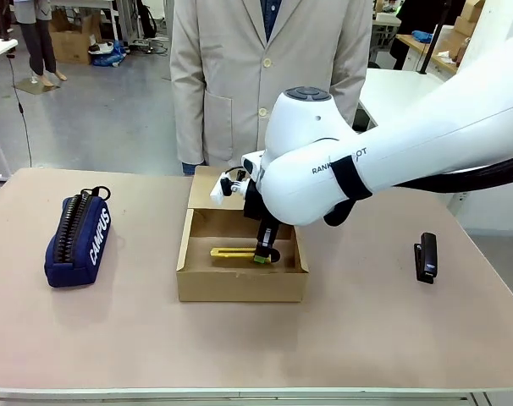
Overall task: Pack the item into the box.
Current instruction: Pick up the item indicated by the person and place it inside the Mailer Box.
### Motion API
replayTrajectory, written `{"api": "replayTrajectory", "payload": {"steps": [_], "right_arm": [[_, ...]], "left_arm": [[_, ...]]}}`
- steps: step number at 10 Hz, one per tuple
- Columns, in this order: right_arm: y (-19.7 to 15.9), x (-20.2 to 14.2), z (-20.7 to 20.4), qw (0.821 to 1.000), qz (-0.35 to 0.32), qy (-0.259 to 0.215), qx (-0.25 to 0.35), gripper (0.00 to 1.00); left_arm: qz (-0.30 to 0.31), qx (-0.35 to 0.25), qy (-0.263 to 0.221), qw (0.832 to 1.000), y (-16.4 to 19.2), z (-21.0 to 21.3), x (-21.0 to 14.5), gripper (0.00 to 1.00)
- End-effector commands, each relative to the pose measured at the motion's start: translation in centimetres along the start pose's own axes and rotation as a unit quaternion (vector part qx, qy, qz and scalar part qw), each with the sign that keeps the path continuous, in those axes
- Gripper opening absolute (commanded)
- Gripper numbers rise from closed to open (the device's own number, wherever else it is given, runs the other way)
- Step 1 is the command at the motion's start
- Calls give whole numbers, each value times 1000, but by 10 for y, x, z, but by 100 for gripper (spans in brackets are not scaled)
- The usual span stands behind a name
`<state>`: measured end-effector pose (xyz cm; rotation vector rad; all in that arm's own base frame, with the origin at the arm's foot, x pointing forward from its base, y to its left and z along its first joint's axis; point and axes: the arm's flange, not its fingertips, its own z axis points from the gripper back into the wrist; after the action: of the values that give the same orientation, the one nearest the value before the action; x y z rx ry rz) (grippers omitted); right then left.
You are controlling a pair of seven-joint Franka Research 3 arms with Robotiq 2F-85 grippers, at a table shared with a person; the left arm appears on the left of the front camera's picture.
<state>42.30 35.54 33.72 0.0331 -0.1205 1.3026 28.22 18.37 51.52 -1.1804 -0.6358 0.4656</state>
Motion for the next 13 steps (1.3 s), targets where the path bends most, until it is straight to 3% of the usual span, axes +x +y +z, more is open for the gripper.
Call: {"api": "replayTrajectory", "payload": {"steps": [1, 2, 3, 4, 5, 13], "right_arm": [[-3, 2, 10, 1000, 6, 7, -5, 32], [-3, 2, 9, 1000, 9, 8, -3, 32], [-2, 2, 9, 1000, 23, 12, -1, 73], [-1, 2, 9, 1000, 27, 13, -1, 92], [-2, 2, 10, 1000, 28, 14, -2, 100], [-1, -2, 27, 999, 37, -15, 0, 100]], "left_arm": [[-2, -13, -5, 1000, -2, -1, 0, 100], [-2, -13, -5, 1000, -2, -1, 0, 100], [-2, -13, -5, 1000, -2, -1, 0, 100], [-2, -13, -5, 1000, -2, -1, 0, 100], [-2, -13, -5, 1000, -2, -1, 0, 100], [-2, -13, -5, 1000, -2, -1, 0, 100]]}}
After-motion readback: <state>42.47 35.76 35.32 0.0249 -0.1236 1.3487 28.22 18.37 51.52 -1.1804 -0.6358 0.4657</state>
